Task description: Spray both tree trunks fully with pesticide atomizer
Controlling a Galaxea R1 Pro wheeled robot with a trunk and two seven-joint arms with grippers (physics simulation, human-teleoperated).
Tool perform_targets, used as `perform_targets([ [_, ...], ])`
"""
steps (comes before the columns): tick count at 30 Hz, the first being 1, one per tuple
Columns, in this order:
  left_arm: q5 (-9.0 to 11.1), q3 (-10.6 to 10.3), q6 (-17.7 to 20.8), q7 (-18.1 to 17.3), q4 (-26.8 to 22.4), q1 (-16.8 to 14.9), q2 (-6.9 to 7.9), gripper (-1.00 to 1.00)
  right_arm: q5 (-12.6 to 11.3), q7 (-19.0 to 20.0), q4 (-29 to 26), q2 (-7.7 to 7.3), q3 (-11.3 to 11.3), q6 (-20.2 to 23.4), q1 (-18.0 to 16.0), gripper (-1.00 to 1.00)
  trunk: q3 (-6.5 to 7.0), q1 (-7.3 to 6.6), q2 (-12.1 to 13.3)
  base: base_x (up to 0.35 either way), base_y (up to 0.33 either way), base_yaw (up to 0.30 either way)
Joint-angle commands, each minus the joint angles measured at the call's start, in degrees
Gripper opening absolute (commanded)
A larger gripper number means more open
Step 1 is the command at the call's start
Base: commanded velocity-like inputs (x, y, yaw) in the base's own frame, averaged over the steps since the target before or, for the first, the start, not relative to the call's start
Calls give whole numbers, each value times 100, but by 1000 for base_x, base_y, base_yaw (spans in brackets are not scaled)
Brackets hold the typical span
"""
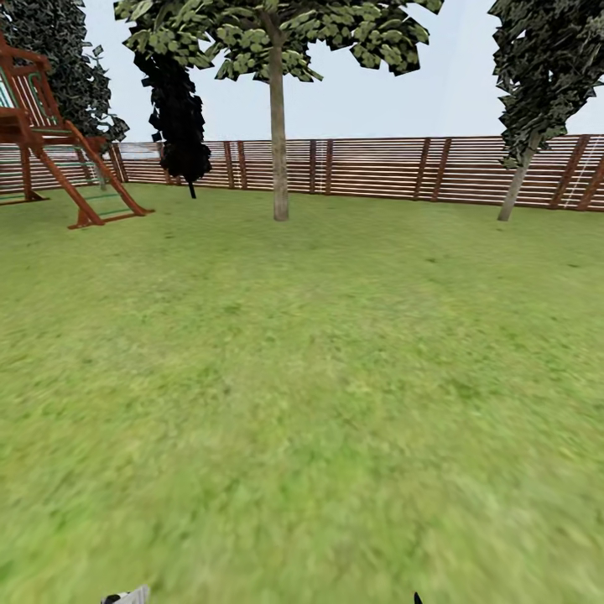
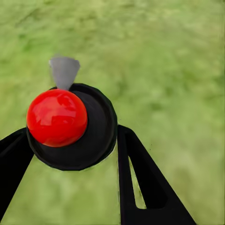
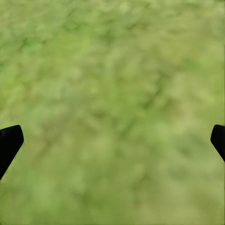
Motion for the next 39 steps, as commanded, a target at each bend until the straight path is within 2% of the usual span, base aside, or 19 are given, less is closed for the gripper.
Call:
perform_targets([
  [1,-3,-1,0,0,-1,-1,0,-100,0,-1,0,0,0,1,0,100,0,0,0,334,91,0],
  [39,-5,-1,0,0,-1,0,-1,-100,0,-3,0,0,0,0,0,100,0,0,0,334,91,0],
])
